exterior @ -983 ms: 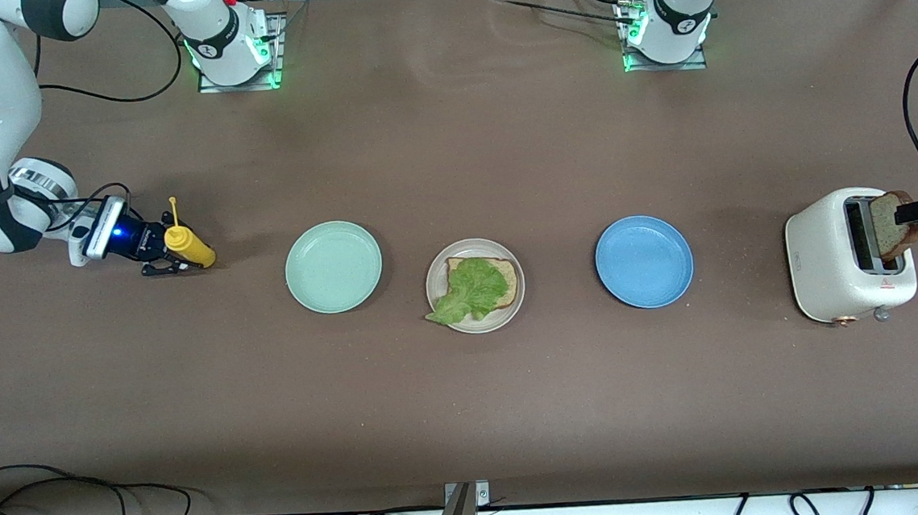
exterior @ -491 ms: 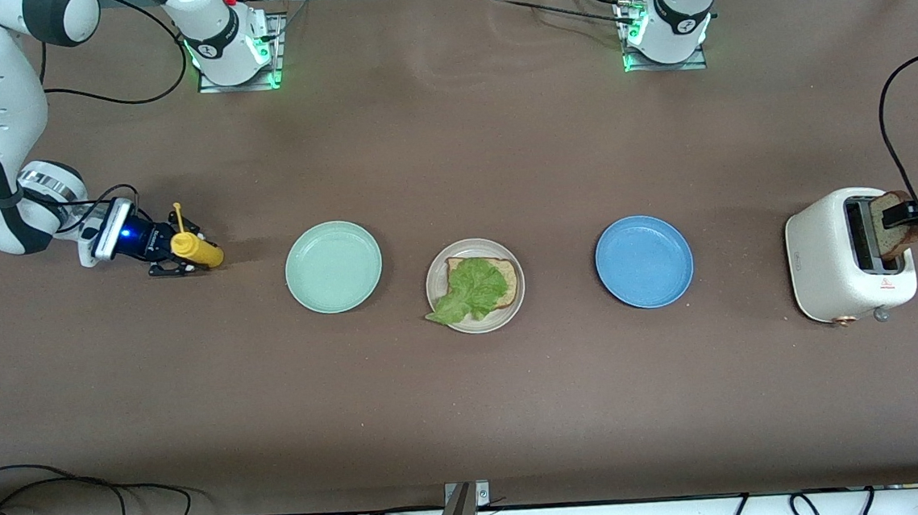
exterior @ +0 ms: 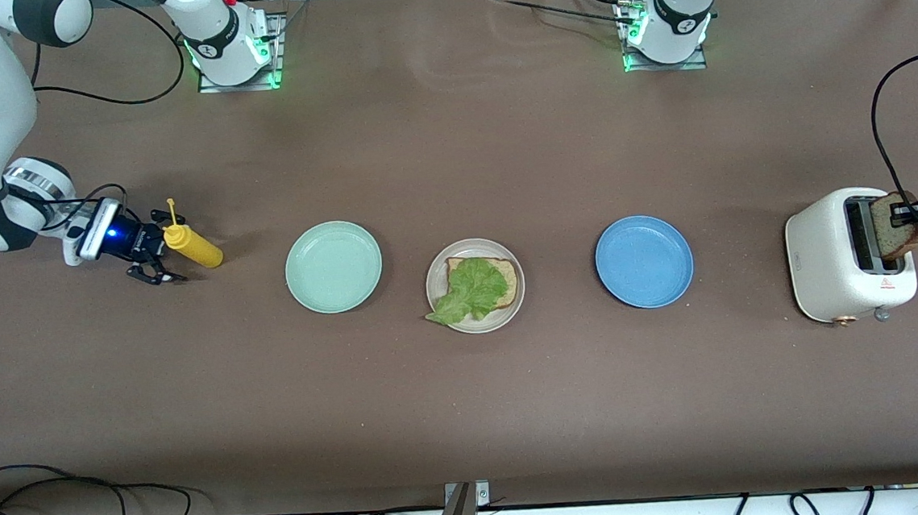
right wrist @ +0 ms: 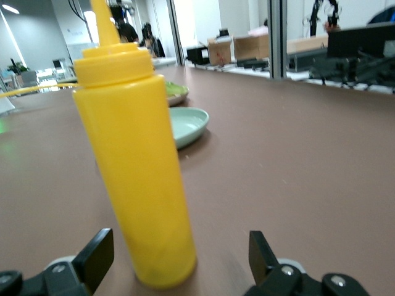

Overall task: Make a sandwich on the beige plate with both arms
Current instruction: 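Open the right gripper and draw it back from the yellow bottle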

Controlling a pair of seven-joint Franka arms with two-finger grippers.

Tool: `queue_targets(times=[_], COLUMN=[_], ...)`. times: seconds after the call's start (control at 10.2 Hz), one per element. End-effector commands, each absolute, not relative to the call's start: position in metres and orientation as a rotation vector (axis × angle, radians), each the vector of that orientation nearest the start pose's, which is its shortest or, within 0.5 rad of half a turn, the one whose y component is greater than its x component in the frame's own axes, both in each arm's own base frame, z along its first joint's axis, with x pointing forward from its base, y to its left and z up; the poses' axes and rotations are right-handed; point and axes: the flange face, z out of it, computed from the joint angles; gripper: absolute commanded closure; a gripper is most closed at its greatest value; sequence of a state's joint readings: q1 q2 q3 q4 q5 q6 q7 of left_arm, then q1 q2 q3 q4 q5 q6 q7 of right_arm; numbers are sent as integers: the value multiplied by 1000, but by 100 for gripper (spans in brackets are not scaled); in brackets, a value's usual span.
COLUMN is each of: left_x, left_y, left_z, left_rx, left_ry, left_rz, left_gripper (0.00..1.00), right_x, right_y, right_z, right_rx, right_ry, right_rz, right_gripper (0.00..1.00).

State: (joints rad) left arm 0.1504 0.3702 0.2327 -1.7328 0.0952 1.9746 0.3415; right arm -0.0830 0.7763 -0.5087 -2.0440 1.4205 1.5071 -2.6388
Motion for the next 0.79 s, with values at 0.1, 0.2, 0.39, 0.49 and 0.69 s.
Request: queue_targets(times=[0.1, 0.2, 0.39, 0.49, 0.69], left_x=[618, 623, 629, 633, 640], left_y=[224, 218, 185, 165, 106], left_z=[421, 443, 479, 496, 504], left_rx=[-2981, -2979, -2980, -2985, -2992], left_ry=[61, 64, 115, 152, 267], left_rz=[352, 374, 423, 417, 449], left_gripper=[100, 100, 100, 100, 100], right_x=[513, 525, 549, 563, 591], right_y=[-250, -257, -263, -248, -210], right_z=[163, 191, 268, 307, 385], right_rx=[-1884, -1934, -2118, -2205, -2443], right_ry=[-1136, -1110, -1064, -1036, -919], right_rz=[-840, -748, -547, -442, -225], right_gripper=[3, 3, 3, 3, 3])
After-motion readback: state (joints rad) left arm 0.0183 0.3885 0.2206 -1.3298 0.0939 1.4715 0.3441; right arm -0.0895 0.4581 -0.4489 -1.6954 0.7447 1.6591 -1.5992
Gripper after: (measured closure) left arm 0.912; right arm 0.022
